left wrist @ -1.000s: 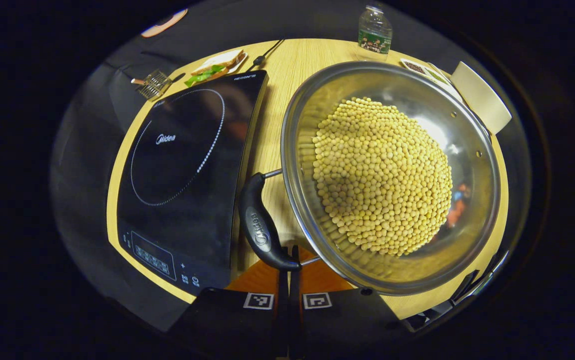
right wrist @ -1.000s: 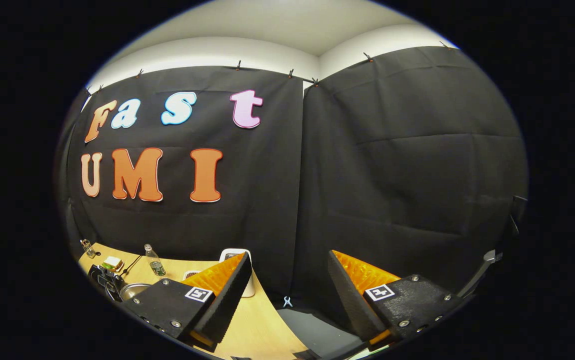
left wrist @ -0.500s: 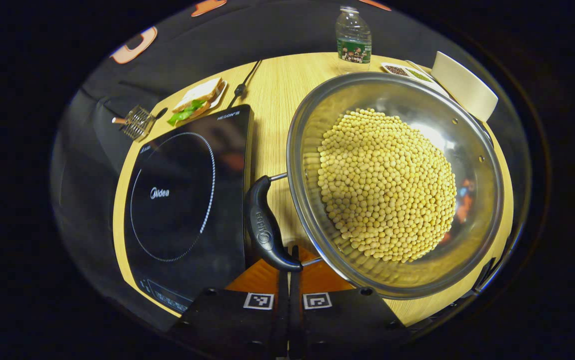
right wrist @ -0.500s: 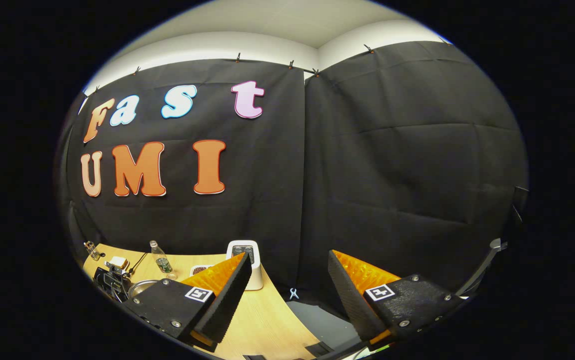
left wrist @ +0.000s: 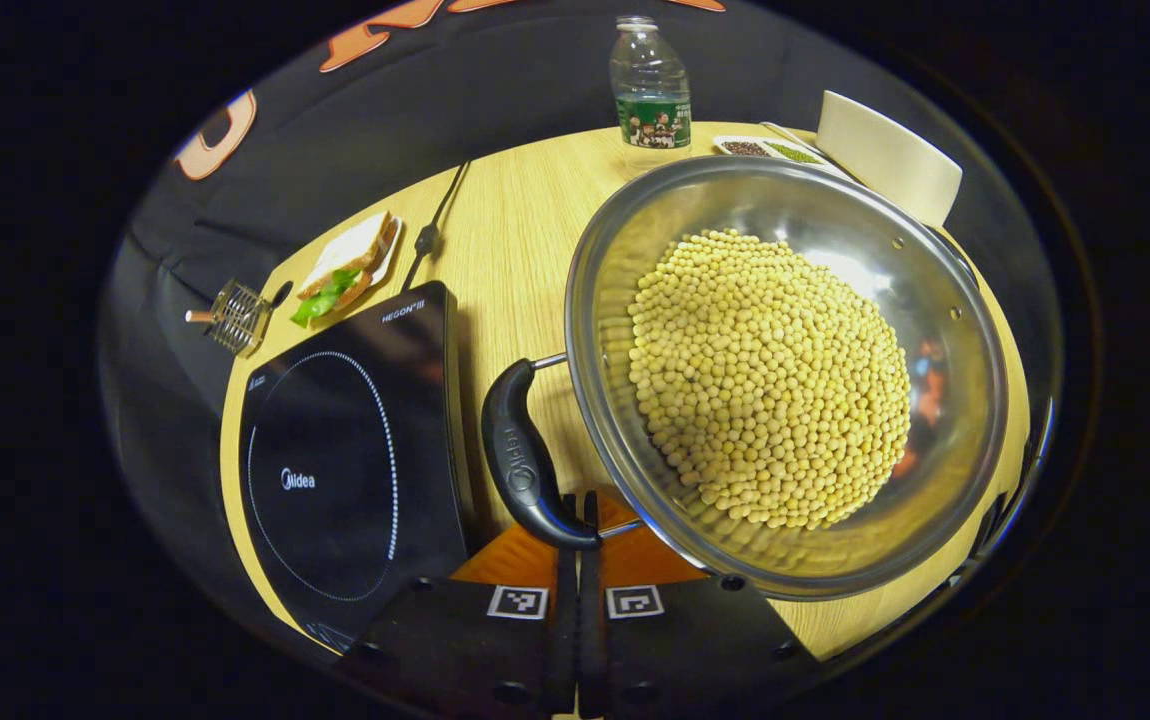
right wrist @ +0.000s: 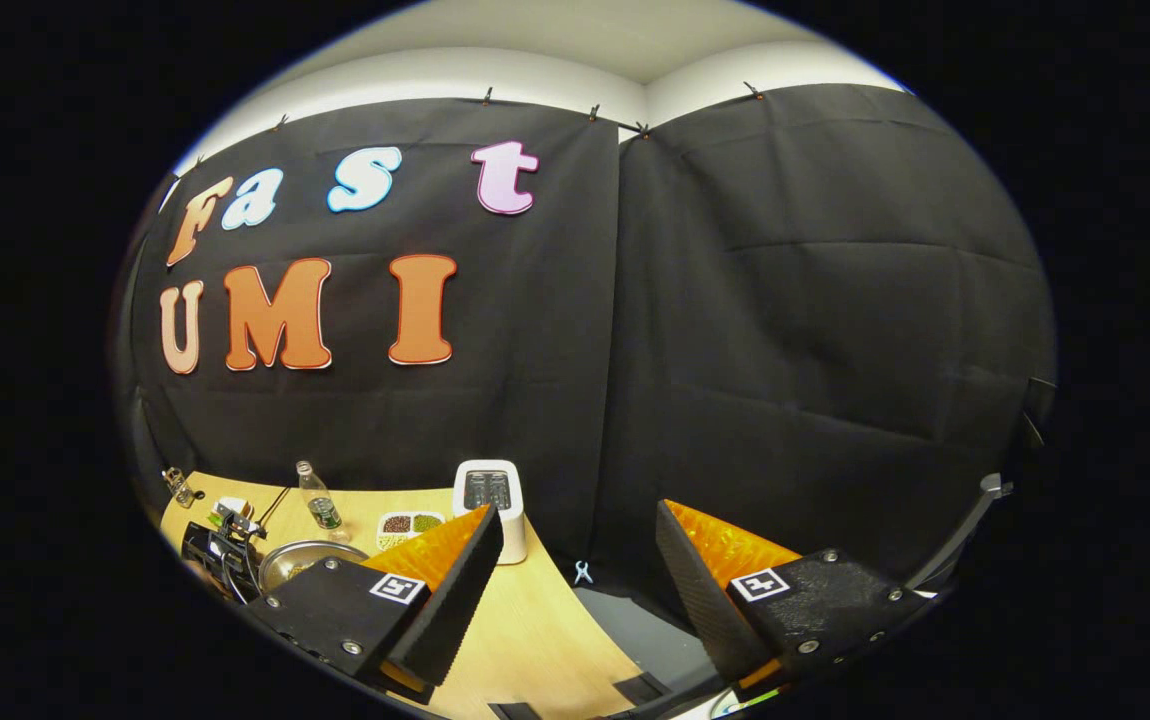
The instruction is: First push the handle of the pot to place it horizontally, then grasp the pot with both hands and set it on the induction cooktop.
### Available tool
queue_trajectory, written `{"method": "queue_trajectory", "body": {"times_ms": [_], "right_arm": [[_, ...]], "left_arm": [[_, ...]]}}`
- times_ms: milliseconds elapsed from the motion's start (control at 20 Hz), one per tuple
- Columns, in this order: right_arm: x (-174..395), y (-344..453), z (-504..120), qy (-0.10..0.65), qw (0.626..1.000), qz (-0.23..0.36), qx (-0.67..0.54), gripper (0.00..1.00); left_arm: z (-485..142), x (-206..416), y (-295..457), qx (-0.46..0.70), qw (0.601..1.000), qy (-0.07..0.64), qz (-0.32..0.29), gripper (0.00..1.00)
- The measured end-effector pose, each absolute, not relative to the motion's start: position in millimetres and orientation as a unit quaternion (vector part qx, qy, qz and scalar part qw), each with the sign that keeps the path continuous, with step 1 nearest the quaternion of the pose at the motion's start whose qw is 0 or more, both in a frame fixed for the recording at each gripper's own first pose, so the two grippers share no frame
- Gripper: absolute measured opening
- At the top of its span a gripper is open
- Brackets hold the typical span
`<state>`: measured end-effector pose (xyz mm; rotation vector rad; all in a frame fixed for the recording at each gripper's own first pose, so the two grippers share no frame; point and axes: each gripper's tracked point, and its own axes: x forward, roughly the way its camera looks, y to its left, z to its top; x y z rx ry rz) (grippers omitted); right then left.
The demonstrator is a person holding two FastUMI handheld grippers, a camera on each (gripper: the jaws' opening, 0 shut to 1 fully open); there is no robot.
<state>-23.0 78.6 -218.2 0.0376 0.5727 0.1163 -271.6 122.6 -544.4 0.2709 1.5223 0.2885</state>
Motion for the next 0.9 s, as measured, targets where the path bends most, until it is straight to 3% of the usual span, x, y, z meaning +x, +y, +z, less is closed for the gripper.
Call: {"method": "queue_trajectory", "body": {"times_ms": [300,900], "right_arm": [[-26,107,-230,0.305,0.948,0.084,0.018,0.96],[-34,105,-244,0.340,0.937,0.075,0.012,0.96]], "left_arm": [[-549,-263,127,0.128,0.717,0.675,0.115,0.08],[-527,-257,121,0.091,0.739,0.661,0.091,0.08]]}}
